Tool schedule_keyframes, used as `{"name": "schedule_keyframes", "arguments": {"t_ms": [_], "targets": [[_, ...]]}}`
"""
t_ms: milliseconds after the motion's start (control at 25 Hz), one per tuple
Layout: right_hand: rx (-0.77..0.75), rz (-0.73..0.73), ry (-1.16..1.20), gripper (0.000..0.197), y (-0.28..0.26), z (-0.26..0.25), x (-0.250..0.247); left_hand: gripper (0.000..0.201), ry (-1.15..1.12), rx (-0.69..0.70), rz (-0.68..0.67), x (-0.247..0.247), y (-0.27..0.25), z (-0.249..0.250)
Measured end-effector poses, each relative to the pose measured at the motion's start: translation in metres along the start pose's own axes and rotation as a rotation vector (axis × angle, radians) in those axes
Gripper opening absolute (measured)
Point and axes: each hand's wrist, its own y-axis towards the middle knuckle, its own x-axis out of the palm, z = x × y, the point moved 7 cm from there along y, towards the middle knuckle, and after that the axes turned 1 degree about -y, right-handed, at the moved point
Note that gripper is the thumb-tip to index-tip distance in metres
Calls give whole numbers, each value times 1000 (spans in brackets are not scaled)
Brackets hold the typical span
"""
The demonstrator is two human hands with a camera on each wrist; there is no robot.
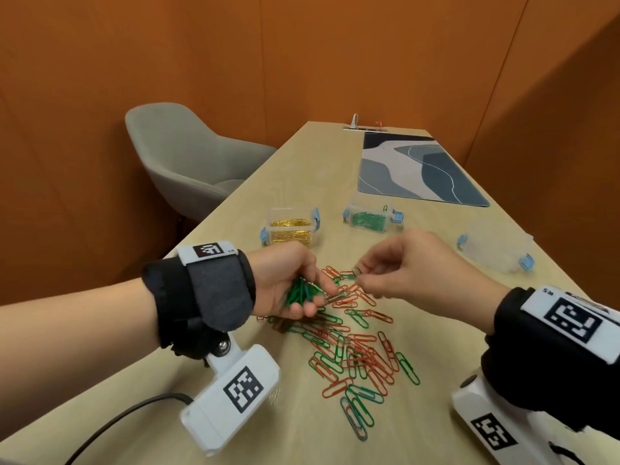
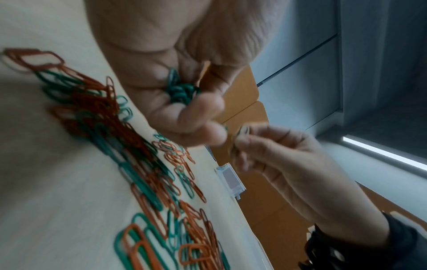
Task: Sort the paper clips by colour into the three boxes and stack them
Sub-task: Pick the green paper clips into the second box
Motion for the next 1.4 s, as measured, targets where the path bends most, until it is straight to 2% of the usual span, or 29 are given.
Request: {"name": "schedule_keyframes", "arguments": {"t_ms": [80,160,240,320,400,440,600,720,920,1080,1160,1320,1400], "targets": [[-110,11,39,2,6,-13,5,35,23,-34,-44,11,4,1],[-145,-6,35,5,12,-16,13,37,22,-49,-58,17,9,5],[-109,55,-45,13,21,-5,12,37,80,-42,51,6,15,12],[-53,96,-172,20,31,7,9,36,370,27,238,-15,19,25],[-15,48,-246,25,38,16,13,31,804,139,413,-27,20,42],[-4,12,-272,26,40,18,16,28,963,196,449,-25,21,48],[1,-96,-375,27,42,23,26,33,1132,290,368,-7,27,51],[-5,-103,-412,20,43,23,28,30,1181,314,364,-6,34,52],[80,-126,-421,15,44,30,32,37,1358,216,313,-7,42,41],[143,-188,-384,17,41,37,31,41,1356,133,228,-11,40,33],[136,-157,-357,14,38,36,26,41,1260,109,210,-16,35,33],[150,-83,-250,13,31,37,13,39,897,96,215,-32,26,34],[154,-66,-252,19,28,39,8,32,912,133,257,-34,23,36]]}}
